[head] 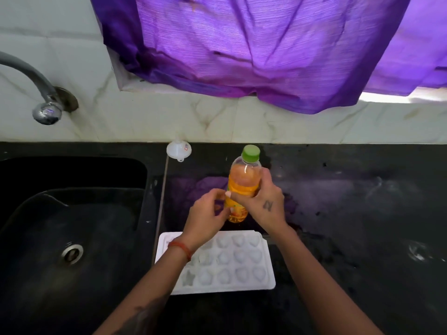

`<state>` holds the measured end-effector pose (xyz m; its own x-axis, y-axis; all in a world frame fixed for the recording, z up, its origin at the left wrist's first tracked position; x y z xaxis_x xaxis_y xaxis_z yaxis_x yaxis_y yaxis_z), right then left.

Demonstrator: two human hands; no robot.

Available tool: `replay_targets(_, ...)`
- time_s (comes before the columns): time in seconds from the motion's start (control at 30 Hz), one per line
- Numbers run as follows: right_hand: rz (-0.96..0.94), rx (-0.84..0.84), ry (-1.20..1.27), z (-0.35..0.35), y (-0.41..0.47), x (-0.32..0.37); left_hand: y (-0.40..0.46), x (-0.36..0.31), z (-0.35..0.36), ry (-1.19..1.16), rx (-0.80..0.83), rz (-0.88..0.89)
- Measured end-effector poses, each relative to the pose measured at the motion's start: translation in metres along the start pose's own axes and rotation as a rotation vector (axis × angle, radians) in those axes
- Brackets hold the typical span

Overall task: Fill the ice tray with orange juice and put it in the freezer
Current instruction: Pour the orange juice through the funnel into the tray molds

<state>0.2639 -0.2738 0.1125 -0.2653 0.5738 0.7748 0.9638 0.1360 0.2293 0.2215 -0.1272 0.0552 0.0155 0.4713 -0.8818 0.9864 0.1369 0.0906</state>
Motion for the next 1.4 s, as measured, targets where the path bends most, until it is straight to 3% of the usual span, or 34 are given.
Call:
replay_targets(0.17,0.008,0.247,0.020,0.003,0.007,0.005,0.005,-0.016,0.012,-0.029,0.018,0.002)
replay_targets(0.27,-0.035,0.184,0.004,-0.026,0.021,0.026,0.013,-0.032,0.012,-0.062,0.006,0.032)
replay_targets(0.4,-0.250,0.078,-0.283,-0.051,0.043,0.080,0.021,-0.048,0.012,-0.041,-0.054,0.045)
replay_targets(0.6,-0.438,0.232,-0.664,-0.025,0.050,0.109,0.025,-0.047,0.010,0.032,-0.130,0.073)
replay_targets(0.7,-0.569,0.249,-0.735,-0.018,0.043,0.115,0.027,-0.047,0.007,0.086,-0.136,0.100)
replay_targets(0.8,-0.665,0.389,-0.748,-0.013,0.038,0.117,0.028,-0.046,0.006,0.114,-0.131,0.104)
replay_targets(0.97,-0.597,0.598,-0.740,-0.015,0.049,0.114,0.030,-0.047,0.009,0.072,-0.055,0.098)
replay_targets(1.07,-0.440,0.539,-0.792,-0.019,0.064,0.114,0.030,-0.046,0.009,0.051,-0.038,0.076)
replay_targets(1.27,-0.568,0.602,-0.918,-0.003,0.055,0.127,0.030,-0.046,0.009,0.040,-0.023,0.070)
replay_targets(1.4,-0.619,0.654,-0.860,-0.006,0.051,0.133,0.031,-0.046,0.010,0.033,-0.018,0.063)
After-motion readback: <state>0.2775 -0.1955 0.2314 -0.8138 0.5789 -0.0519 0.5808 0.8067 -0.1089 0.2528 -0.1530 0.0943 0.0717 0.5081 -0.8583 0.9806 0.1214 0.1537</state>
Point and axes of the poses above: each hand's wrist, its own y-axis towards the middle knuckle, its own z-axis out of the palm, x = y × z, the point moved 10 cm from there along y, towards the middle knuckle, and after that the axes turned 1 degree about x, right-handed, at the moved point
